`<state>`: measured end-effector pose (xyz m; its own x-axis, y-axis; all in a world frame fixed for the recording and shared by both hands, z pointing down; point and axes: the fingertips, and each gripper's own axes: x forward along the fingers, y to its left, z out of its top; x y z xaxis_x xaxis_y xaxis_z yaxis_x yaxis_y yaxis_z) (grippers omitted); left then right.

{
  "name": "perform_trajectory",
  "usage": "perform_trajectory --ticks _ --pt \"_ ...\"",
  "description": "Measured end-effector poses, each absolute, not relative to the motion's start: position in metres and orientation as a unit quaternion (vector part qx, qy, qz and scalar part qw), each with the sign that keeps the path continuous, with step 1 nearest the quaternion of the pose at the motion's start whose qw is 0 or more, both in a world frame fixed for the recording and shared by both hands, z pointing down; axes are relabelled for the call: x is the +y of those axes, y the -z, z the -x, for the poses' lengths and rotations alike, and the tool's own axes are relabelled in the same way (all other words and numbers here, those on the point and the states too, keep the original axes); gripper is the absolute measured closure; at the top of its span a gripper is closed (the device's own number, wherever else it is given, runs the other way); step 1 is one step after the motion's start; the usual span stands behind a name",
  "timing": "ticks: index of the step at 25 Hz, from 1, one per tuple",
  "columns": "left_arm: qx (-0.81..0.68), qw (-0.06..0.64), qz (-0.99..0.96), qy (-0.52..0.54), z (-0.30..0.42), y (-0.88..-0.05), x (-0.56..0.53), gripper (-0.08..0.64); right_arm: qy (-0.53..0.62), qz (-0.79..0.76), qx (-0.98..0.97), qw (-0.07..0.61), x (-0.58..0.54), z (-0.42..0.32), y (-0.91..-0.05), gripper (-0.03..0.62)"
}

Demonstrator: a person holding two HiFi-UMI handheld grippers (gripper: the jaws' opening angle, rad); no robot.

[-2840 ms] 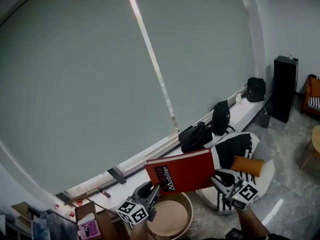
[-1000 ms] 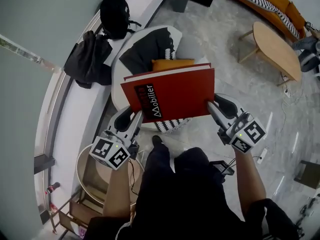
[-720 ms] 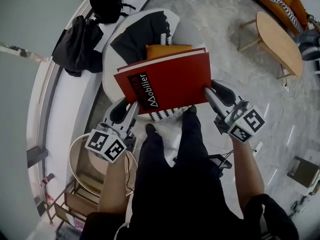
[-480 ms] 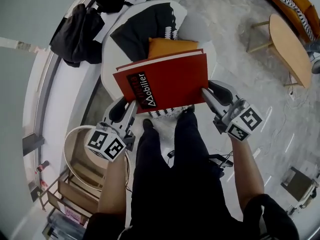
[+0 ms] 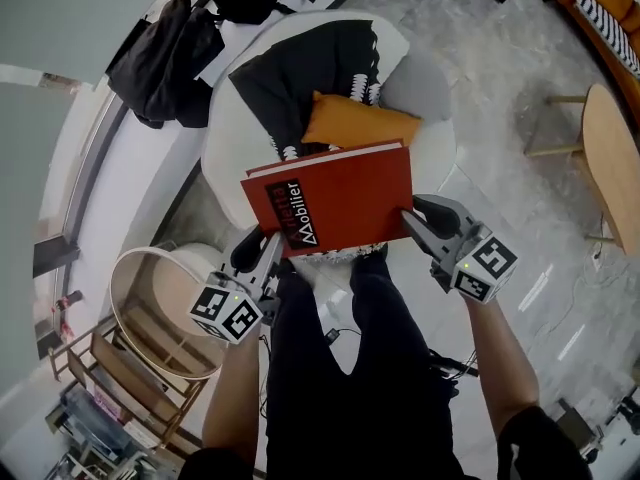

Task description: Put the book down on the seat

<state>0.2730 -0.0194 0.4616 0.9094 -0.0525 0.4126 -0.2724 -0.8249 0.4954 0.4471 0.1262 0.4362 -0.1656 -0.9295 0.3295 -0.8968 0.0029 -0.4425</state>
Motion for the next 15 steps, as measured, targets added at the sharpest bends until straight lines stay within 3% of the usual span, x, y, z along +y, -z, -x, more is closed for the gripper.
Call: perform_trajectory --ticks 15 --pt "-0.114 0.317 -0.902 -0.27 -0.263 -0.648 -0.013 0.428 0.41 0.549 0.728 -0.026 0.12 -0.444 -0.645 0.503"
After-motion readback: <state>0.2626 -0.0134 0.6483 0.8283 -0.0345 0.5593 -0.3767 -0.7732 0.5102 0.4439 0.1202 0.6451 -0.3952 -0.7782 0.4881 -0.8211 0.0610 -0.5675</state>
